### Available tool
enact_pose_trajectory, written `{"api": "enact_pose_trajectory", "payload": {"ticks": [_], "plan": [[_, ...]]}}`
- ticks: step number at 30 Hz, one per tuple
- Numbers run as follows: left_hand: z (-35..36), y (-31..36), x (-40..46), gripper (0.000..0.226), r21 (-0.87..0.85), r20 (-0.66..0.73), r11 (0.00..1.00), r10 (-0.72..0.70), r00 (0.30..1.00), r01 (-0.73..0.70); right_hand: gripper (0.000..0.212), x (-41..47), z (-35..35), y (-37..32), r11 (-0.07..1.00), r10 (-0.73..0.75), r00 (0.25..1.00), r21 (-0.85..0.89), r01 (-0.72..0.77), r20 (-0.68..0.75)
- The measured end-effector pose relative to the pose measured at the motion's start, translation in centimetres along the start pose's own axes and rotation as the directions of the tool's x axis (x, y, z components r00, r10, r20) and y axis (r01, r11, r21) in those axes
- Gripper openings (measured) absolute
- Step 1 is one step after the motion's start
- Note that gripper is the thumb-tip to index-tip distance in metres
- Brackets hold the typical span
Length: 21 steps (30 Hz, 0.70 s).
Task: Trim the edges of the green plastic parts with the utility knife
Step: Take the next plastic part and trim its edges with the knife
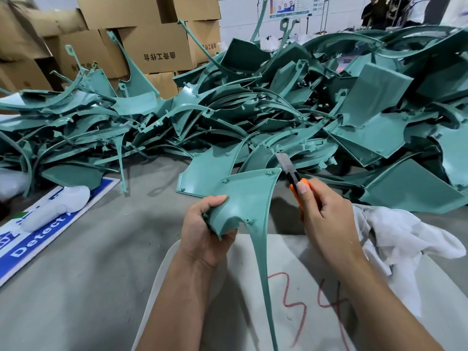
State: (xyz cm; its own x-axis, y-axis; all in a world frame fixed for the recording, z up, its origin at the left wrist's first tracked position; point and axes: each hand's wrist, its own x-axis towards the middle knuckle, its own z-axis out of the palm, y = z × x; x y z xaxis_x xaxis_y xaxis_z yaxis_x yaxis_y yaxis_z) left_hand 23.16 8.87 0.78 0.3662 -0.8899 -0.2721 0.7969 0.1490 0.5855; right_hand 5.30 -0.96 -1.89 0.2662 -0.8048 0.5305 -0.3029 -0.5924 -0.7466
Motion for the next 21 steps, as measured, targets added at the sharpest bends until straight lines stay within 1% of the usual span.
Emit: {"api": "enact_pose_trajectory", "payload": {"ticks": [3,6,9,11,12,14,18,21], "plan": [[-0.09,0.06,0.04,0.031,0.016,-0.005,1.000,-0.002,1.000,0.002,0.041,0.02,-0.10,-0.03,1.000,-0.005,1.000,-0.003,0.005,-0.019],[-0.05,0.03,0.04,0.033,0.022,0.000,1.000,0.003,1.000,-0.003,0.042,-0.07,-0.13,-0.12,1.000,-0.026,1.000,-0.003,0.026,-0.005],[-0.13,0.05,0.19,0.044,0.016,0.005,1.000,0.008,1.000,-0.008,0.046,-0.07,-0.14,-0.09,0.999,-0.038,0.999,-0.020,0.038,0.004],[-0.22,0.08,0.32,0.054,0.024,0.003,1.000,0.006,1.000,-0.006,0.046,-0.03,-0.17,-0.04,0.998,-0.050,0.999,-0.038,0.050,0.008],[-0.25,0.11,0.36,0.056,0.025,0.000,1.000,0.006,1.000,-0.006,0.045,0.01,-0.19,0.00,0.997,-0.057,0.998,-0.042,0.058,0.010],[-0.28,0.13,0.42,0.051,0.014,0.000,1.000,0.010,1.000,-0.010,0.043,0.05,-0.30,0.13,0.997,-0.066,0.998,-0.043,0.067,0.015],[-0.02,0.11,0.34,0.035,-0.009,-0.017,1.000,0.014,1.000,-0.014,0.040,0.04,-0.54,0.52,0.993,-0.078,0.997,-0.082,0.080,0.027],[0.15,0.07,0.26,0.030,-0.045,-0.032,0.999,0.028,0.999,-0.029,0.037,-0.06,-0.54,0.67,0.988,-0.095,0.995,-0.119,0.099,0.037]]}}
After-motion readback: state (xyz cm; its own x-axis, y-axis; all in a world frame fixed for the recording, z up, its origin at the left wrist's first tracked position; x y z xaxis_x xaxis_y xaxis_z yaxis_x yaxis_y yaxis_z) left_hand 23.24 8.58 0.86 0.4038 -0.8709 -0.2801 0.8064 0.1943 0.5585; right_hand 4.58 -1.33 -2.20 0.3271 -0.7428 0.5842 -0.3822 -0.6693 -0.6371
